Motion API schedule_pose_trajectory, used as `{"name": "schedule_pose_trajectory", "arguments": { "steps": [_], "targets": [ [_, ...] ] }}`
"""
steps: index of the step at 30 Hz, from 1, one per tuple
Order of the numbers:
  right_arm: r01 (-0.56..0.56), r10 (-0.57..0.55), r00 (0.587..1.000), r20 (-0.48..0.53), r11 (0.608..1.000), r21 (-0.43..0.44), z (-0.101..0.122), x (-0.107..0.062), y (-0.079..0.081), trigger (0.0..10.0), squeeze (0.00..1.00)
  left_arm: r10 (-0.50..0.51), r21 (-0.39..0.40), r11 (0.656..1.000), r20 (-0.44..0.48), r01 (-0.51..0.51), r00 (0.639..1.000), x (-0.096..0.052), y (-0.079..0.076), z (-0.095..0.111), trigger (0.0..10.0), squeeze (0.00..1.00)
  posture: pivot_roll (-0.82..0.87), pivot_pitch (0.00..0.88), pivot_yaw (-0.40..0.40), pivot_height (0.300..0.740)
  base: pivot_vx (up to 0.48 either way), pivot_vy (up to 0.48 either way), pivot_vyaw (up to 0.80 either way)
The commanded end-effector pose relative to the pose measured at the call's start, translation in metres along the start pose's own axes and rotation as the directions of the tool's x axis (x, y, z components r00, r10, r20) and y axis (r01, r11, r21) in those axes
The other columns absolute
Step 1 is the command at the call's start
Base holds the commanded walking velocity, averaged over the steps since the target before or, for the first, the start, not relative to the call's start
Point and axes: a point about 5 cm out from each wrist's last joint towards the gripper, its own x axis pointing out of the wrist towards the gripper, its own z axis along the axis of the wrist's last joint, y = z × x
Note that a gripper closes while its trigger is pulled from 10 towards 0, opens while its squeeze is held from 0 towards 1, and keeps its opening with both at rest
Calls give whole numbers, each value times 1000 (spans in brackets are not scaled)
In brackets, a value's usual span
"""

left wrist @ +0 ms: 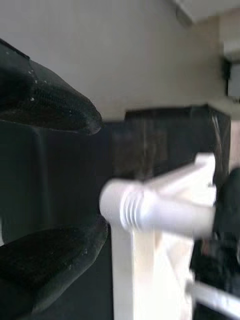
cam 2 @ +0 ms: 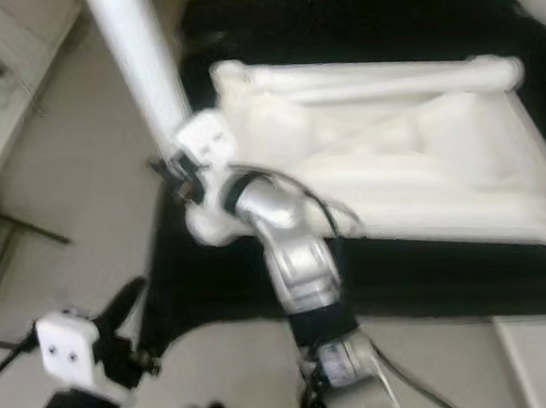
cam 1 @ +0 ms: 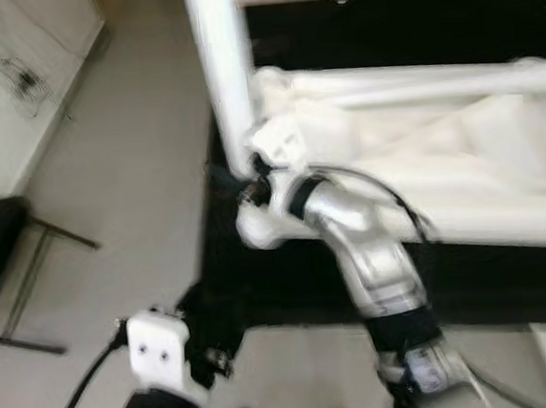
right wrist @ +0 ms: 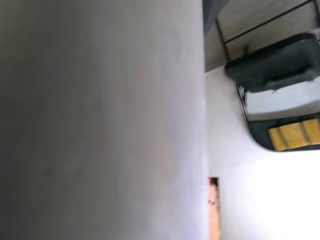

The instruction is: Building children table

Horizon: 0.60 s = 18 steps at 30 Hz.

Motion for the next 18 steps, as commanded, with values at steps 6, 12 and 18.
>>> {"name": "schedule_pose_trajectory", "arguments": {
  "steps": [6,12,18],
  "targets": [
    [-96,112,985,-131,988,119,-33,24,41,3765,0,-12,-15,1000,-16,11,1000,7,5,-7,10000,0,74,204,3,740,0,0,0],
    [-131,140,987,-78,986,106,-16,31,36,10000,0,12,-2,1000,-10,-12,1000,7,7,-6,10000,0,83,207,5,740,0,0,0],
    [-423,418,905,79,904,63,20,46,19,10000,1000,-4,-15,1000,-11,3,1000,7,4,-6,10000,0,79,217,2,740,0,0,0]
  ]
}}
